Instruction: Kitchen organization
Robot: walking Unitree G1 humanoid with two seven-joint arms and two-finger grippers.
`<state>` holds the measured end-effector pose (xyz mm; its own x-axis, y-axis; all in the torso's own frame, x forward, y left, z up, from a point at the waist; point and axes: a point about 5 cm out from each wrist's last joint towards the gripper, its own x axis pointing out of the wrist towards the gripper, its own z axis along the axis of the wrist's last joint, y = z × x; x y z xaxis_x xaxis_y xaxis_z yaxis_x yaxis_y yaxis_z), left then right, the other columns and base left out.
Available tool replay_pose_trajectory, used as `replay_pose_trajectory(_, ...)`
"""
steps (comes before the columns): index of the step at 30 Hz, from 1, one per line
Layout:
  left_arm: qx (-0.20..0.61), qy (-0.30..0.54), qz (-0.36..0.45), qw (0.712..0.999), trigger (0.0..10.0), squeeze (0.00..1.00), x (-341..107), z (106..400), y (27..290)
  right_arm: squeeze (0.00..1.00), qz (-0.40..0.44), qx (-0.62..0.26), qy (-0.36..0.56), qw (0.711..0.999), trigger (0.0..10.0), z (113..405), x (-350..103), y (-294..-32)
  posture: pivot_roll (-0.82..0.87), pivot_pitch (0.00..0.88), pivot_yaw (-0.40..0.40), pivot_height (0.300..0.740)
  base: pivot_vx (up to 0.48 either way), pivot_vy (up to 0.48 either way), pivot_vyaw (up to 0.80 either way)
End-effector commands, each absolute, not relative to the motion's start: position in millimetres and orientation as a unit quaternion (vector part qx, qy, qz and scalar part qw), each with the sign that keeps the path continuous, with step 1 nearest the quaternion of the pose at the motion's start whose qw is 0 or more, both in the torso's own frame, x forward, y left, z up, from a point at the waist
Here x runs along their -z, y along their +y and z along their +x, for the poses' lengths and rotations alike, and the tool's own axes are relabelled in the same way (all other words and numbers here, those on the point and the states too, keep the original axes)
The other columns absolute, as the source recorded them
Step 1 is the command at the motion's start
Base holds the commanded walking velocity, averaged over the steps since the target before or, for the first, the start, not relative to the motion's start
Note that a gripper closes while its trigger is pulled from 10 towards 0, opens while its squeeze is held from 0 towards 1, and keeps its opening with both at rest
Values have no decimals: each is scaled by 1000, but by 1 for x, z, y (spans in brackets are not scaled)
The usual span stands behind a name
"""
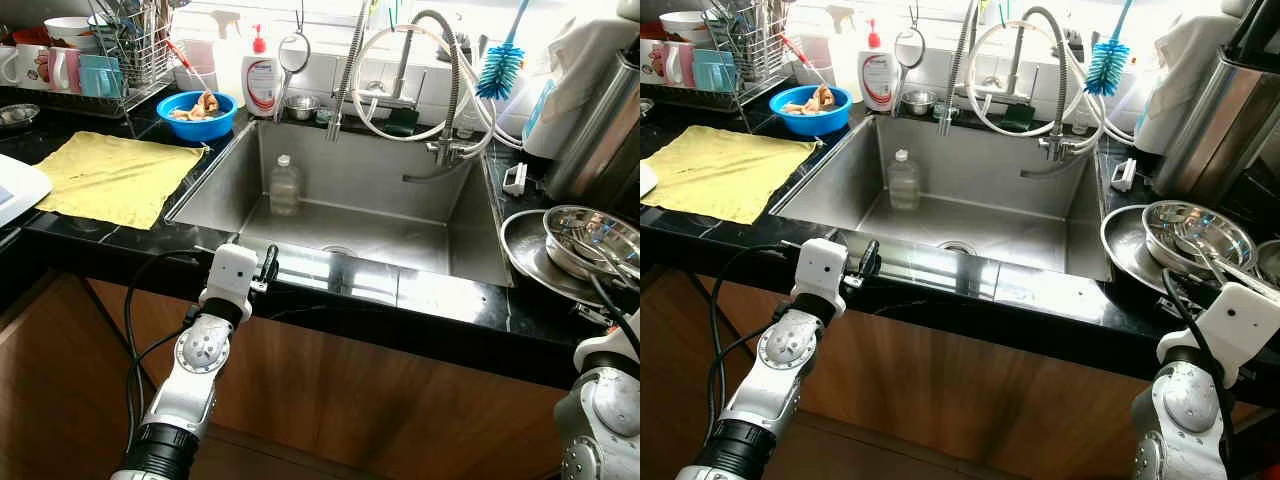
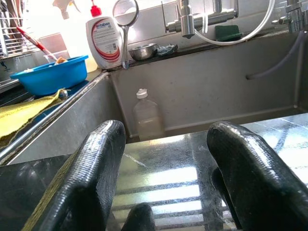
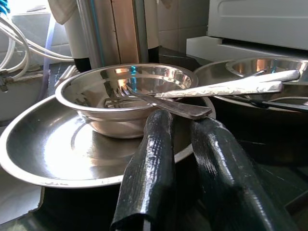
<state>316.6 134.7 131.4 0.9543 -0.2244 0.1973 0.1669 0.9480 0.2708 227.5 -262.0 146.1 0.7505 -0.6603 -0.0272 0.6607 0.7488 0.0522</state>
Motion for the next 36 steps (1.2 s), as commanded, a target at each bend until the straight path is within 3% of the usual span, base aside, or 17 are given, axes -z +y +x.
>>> replay_pose_trajectory(1, 102, -84, 140, 981, 10000, 0, -118, 313, 137, 0, 28, 372, 10, 928, 10000, 223, -144, -266, 51, 0, -70, 740, 0, 0, 0)
replay_pose_trajectory(11, 102, -84, 140, 981, 10000, 0, -118, 312, 137, 0, 43, 394, 8, 918, 10000, 219, -143, -272, 52, 0, -71, 740, 0, 0, 0)
replay_pose_trajectory(12, 101, -84, 140, 981, 10000, 0, -117, 312, 137, 706, 46, 392, 4, 919, 10000, 220, -144, -271, 51, 0, -72, 740, 0, 0, 0)
replay_pose_trajectory(13, 101, -84, 140, 981, 10000, 0, -117, 312, 137, 1000, 49, 391, 1, 919, 10000, 220, -145, -271, 51, 0, -72, 740, 0, 0, 0)
replay_pose_trajectory(17, 101, -83, 141, 981, 10000, 0, -117, 312, 137, 973, 58, 382, 0, 922, 10000, 223, -145, -269, 50, 0, -72, 740, 0, 0, 0)
replay_pose_trajectory(18, 101, -84, 141, 981, 10000, 0, -117, 312, 137, 675, 61, 380, 1, 923, 10000, 223, -145, -269, 50, 0, -72, 740, 0, 0, 0)
replay_pose_trajectory(19, 101, -84, 141, 981, 10000, 0, -117, 312, 137, 0, 59, 375, 2, 925, 10000, 224, -144, -267, 53, 0, -73, 740, 0, 0, 0)
replay_pose_trajectory(23, 100, -84, 141, 981, 10000, 0, -117, 312, 137, 0, 62, 371, 1, 927, 10000, 225, -143, -266, 52, 0, -73, 740, 0, 0, 0)
replay_pose_trajectory(24, 100, -83, 141, 981, 10000, 0, -117, 312, 137, 1000, 62, 372, -1, 926, 10000, 225, -143, -266, 53, 0, -72, 740, 0, 0, 0)
replay_pose_trajectory(29, 100, -83, 142, 981, 10000, 0, -117, 312, 137, 976, 64, 372, 0, 926, 10000, 225, -143, -267, 53, 0, -72, 740, 0, 0, 0)
replay_pose_trajectory(30, 100, -83, 141, 981, 10000, 0, -117, 312, 137, 35, 63, 371, 0, 926, 10000, 225, -143, -267, 52, 0, -72, 740, 0, 0, 0)
replay_pose_trajectory(36, 101, -83, 141, 981, 10000, 0, -117, 312, 137, 0, 68, 370, -1, 926, 10000, 227, -143, -267, 53, 0, -72, 740, 0, 0, 0)
